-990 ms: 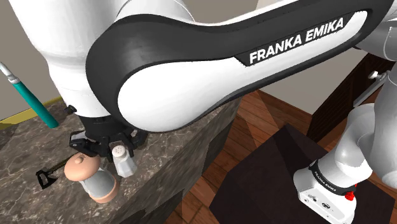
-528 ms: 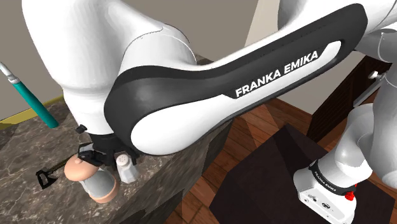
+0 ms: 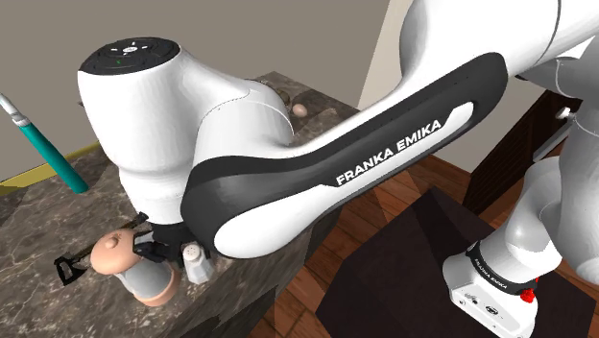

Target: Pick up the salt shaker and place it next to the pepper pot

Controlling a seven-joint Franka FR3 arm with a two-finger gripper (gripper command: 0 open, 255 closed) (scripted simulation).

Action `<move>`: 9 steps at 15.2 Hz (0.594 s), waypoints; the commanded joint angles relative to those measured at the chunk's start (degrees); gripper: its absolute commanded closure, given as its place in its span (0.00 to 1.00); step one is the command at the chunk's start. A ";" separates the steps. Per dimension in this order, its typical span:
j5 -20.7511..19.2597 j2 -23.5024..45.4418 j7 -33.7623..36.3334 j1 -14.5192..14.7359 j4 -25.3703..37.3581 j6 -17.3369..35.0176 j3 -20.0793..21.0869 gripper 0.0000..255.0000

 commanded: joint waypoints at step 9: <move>-0.25 0.50 0.12 0.06 -0.40 0.88 -0.14 0.00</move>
